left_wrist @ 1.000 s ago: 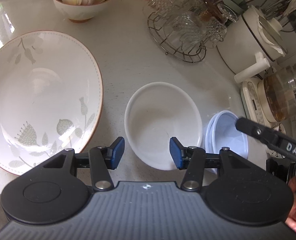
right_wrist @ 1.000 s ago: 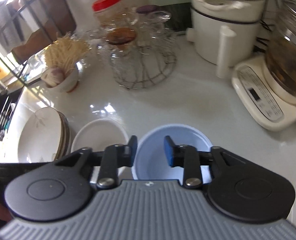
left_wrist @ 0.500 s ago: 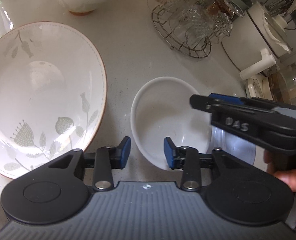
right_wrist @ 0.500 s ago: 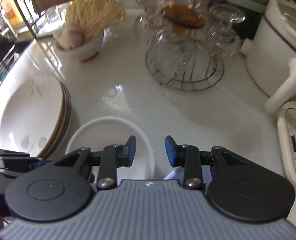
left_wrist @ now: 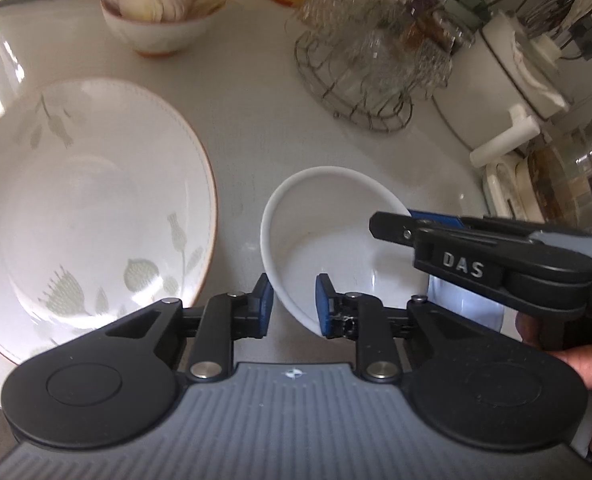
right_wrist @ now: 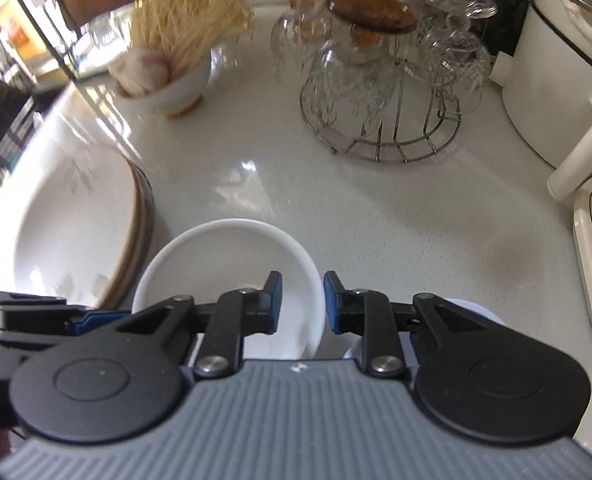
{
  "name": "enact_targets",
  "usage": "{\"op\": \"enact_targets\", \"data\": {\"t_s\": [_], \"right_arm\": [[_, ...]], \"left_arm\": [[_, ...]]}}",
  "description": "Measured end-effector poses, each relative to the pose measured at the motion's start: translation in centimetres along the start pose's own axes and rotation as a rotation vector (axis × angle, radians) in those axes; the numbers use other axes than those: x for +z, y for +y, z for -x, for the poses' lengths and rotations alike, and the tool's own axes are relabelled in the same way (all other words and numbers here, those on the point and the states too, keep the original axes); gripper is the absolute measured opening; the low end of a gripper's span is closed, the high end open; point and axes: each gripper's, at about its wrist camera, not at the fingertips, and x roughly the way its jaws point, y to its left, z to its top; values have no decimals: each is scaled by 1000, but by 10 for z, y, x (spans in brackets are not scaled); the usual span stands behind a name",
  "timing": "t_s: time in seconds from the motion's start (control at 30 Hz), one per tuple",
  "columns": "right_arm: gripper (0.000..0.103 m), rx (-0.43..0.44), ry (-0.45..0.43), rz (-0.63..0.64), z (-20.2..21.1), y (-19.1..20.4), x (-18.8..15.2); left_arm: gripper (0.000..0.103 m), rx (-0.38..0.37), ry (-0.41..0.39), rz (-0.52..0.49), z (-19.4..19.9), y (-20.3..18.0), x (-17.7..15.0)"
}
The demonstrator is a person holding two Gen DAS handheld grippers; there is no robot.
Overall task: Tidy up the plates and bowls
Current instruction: 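Close the left gripper on the ceramic bowl's rim and lift it, then carry the tilted ceramic bowl with the left gripper toward the plate stack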
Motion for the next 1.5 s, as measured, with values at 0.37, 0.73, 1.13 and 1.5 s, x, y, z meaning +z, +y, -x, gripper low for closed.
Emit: {"op": "enact_targets", "data": {"t_s": [0.37,0.73,1.13,1.5], "right_arm": [[26,59,-89,-131,39,-15,0],[25,50,-235,-268,93,-50,-11],[25,-28,-268,-428,112,-87,-50],[25,-61,-251,-499,102,-102,-75]], "left_arm": [[27,-36,-63,-29,28,-11,17],[27,-121,-81,-133,36,-58,38],[27,-159,8,-297,5,-108,37],[27,-141,91,-354,-20,-121,26]]}}
